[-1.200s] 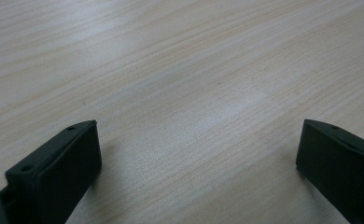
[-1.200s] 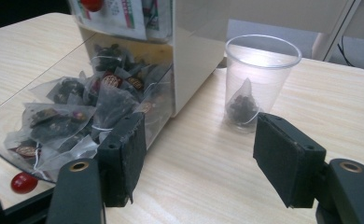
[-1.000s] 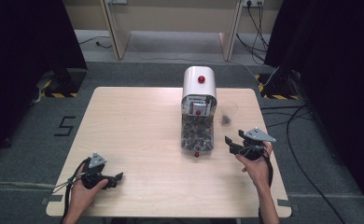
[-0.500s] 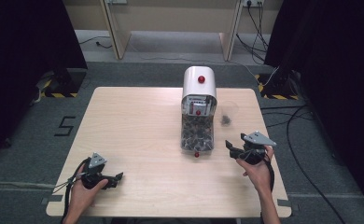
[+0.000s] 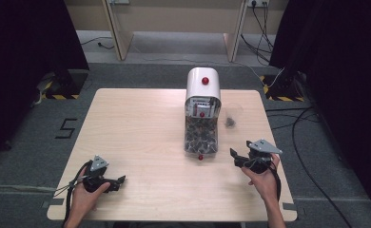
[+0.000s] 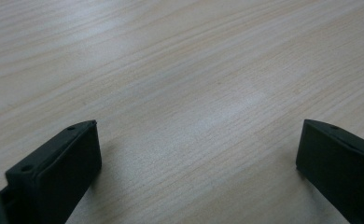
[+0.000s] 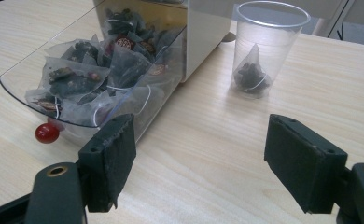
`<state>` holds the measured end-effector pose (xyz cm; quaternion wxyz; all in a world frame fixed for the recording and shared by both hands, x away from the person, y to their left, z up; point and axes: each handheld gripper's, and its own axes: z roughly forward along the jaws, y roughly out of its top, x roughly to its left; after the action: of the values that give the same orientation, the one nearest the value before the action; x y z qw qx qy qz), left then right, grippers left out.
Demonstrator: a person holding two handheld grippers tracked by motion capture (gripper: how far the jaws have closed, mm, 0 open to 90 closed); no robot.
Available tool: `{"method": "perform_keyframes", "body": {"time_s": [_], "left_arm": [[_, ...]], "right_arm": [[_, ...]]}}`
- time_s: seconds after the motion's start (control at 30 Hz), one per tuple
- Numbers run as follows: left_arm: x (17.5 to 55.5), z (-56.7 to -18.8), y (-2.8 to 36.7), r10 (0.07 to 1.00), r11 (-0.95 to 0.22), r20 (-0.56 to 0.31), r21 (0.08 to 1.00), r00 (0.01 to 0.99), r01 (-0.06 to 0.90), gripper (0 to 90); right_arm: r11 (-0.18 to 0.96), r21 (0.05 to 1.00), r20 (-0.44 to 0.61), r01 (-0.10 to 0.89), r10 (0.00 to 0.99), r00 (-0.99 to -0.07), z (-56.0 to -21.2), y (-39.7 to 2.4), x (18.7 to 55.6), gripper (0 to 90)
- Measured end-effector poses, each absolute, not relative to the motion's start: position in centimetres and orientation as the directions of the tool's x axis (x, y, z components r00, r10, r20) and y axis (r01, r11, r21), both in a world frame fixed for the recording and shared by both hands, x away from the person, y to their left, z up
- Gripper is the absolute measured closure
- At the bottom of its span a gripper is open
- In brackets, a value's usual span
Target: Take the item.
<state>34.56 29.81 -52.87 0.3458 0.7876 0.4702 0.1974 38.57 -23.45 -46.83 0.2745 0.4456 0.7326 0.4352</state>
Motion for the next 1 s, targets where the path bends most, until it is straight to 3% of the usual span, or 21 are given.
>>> {"method": "perform_keyframes", "body": {"time_s": [1.0], "left_arm": [[34.6, -52.9, 29.8, 0.877, -0.319, -0.014, 0.73, 0.48, 0.604, 0.0]], "right_arm": [[0.242, 0.868, -0.01, 0.433, 0.881, -0.472, -48.0, -23.1, 35.9, 19.7]]}}
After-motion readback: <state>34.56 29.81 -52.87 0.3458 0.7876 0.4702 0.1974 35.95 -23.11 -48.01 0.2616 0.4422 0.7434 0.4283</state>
